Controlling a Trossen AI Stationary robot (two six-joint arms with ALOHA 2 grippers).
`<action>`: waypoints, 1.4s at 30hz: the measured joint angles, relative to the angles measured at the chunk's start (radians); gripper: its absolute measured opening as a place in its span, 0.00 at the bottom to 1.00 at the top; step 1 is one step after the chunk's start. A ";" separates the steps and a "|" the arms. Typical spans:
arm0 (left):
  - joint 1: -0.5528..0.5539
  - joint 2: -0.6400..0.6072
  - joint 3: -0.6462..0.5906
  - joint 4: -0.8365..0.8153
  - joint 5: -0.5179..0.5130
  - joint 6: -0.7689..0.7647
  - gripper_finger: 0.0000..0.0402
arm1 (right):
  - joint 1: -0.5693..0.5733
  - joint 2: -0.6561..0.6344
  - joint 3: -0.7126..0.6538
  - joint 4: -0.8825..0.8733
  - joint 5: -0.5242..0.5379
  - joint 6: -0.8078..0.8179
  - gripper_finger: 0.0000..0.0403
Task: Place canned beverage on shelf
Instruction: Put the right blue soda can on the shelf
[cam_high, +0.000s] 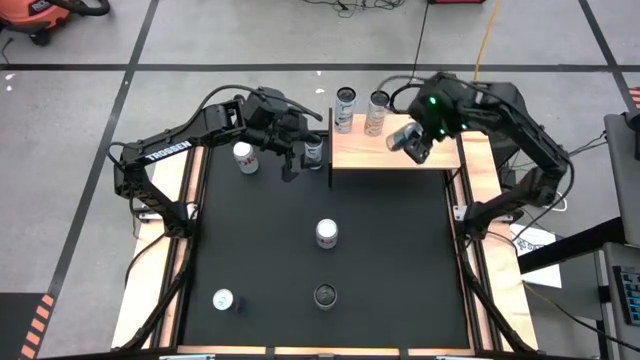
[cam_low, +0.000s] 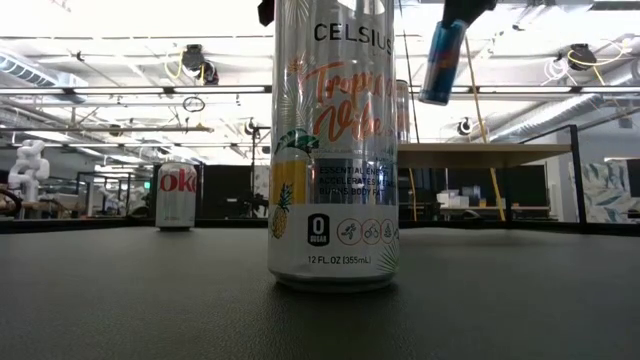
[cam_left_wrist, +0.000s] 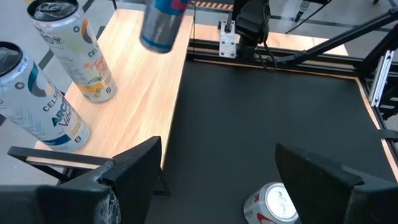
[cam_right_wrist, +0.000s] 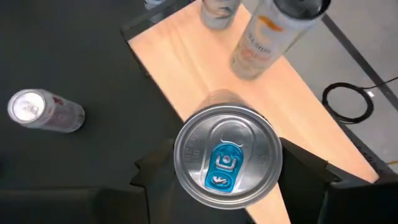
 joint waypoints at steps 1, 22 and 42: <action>0.000 0.000 0.000 -0.005 0.000 0.000 0.79 | -0.022 0.014 0.009 0.000 -0.013 -0.020 0.51; 0.000 0.000 0.000 -0.043 0.000 -0.006 0.79 | -0.369 0.118 0.031 -0.002 -0.184 -0.231 0.52; 0.000 0.000 0.000 -0.050 0.000 -0.006 0.79 | -0.419 0.219 0.031 0.000 -0.211 -0.347 0.52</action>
